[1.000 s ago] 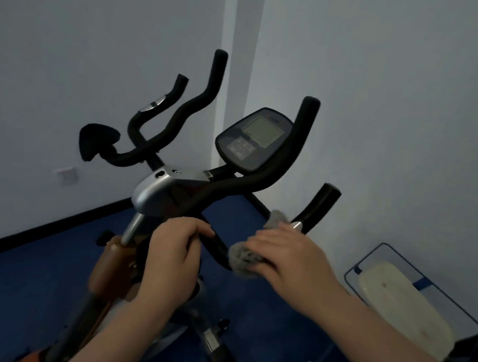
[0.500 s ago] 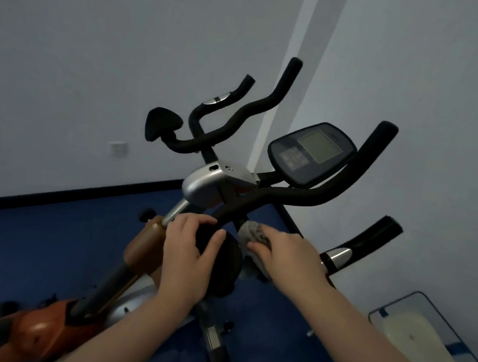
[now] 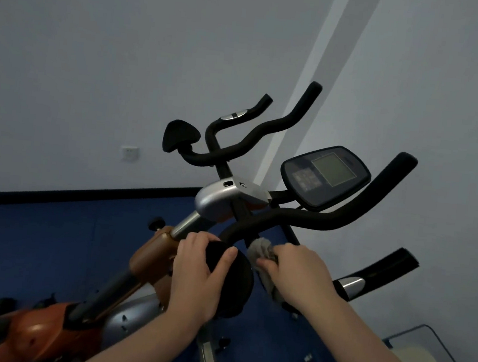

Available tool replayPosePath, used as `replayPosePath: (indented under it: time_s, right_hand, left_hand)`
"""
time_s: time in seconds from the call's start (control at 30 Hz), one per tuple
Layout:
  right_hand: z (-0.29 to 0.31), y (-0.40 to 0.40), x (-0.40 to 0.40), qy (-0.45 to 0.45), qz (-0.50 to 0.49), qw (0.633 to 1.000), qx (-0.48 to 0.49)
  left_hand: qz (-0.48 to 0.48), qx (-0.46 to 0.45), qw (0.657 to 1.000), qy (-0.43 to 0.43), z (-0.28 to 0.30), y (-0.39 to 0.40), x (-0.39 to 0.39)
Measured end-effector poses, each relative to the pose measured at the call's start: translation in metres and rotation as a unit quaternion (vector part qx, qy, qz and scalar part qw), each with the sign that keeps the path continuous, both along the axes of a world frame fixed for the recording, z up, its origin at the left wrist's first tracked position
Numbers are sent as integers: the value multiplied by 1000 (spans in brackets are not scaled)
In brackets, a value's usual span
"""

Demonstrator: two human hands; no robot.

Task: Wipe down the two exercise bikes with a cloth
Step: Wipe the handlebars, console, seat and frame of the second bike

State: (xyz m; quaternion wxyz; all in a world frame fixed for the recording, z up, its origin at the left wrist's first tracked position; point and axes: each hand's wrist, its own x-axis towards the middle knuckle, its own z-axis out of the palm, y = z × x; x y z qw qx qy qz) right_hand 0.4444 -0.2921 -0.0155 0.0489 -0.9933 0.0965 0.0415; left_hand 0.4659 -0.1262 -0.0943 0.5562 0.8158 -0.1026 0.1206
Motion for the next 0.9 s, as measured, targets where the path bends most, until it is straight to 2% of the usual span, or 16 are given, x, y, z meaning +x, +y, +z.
replayPosePath:
  time_s: [0.07, 0.2, 0.27, 0.37, 0.4, 0.43, 0.5, 0.57, 0.63, 0.67, 0.8, 0.9]
  right_hand:
    - [5, 3, 10, -1, -5, 1000, 29]
    - [1, 9, 8, -60, -11, 994, 88]
    - [-4, -1, -9, -55, 4, 992, 115]
    - [-6, -12, -17, -46, 14, 990, 134]
    - [-6, -13, -16, -50, 17, 990, 131]
    - [-7, -12, -15, -59, 19, 989, 137]
    - [-8, -13, -17, -111, 13, 974, 198]
    - [-2, -17, -18, -223, -2, 938, 267]
    - [6, -23, -9, -322, 2, 912, 253]
    - [9, -23, -1, -343, 3, 911, 232]
    - [-5, 1, 25, -281, 3, 948, 152]
    - [-20, 15, 26, -237, 100, 953, 158]
  left_hand:
    - [2, -10, 1000, 8, 1, -1, 0]
    - [-5, -5, 1000, 14, 3, 1, -2]
    - [-5, 50, 999, -7, 7, 2, 0]
    - [18, 187, 980, -66, 19, -3, 10]
    - [23, 196, 978, -61, 23, -5, 15]
    - [26, 178, 983, -44, 24, -7, 18]
    - [37, 84, 996, 5, 21, -8, 21]
    - [59, 0, 997, 47, 17, -8, 21]
    - [68, -31, 994, 74, 15, -9, 21]
    - [66, -37, 994, 81, 15, -9, 22]
    - [58, -72, 991, 100, 15, -10, 22]
    - [70, -94, 987, 110, 13, -10, 21]
